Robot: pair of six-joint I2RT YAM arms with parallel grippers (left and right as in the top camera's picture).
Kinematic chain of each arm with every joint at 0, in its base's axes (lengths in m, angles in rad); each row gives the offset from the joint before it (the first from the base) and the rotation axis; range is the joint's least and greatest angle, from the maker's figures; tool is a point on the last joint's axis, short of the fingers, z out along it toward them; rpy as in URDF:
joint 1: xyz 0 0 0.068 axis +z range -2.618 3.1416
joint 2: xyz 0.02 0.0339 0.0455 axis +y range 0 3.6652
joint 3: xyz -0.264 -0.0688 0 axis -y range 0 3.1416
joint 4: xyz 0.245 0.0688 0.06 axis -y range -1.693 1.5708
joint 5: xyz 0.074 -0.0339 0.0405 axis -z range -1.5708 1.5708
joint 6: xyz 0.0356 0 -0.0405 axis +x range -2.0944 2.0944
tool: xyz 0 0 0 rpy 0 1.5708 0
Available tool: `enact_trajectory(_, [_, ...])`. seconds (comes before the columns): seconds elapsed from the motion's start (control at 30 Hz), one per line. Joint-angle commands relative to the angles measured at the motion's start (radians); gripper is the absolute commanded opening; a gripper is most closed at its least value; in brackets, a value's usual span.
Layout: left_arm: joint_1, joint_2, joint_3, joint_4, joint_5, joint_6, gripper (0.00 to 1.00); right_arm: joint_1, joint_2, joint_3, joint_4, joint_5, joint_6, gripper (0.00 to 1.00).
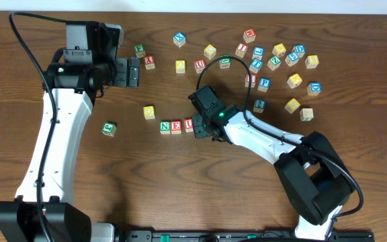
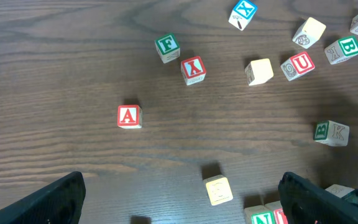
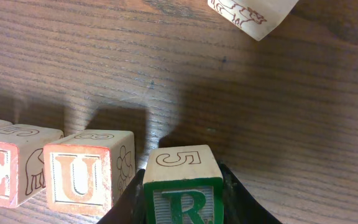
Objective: Spell out NEURIPS
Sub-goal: 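Lower the green R block beside the red U and align it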
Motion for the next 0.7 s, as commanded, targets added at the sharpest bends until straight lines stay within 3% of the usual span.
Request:
enact_trajectory(0.0, [0.003, -0.004, 0.026, 0.000, 0.006, 0.011, 0.98, 0.007, 0.018, -0.005, -0.005, 0.020, -0.015, 0.19])
enact_trajectory(0.33, [0.003, -0.004, 0.026, 0.000, 0.006, 0.011, 0.98, 0.007, 0.018, -0.005, -0.005, 0.019, -0.014, 0.31])
enact_trajectory(0.67, [0.003, -0.004, 0.026, 0.000, 0.006, 0.011, 0.98, 0.007, 0.018, -0.005, -0.004, 0.019, -0.014, 0.35])
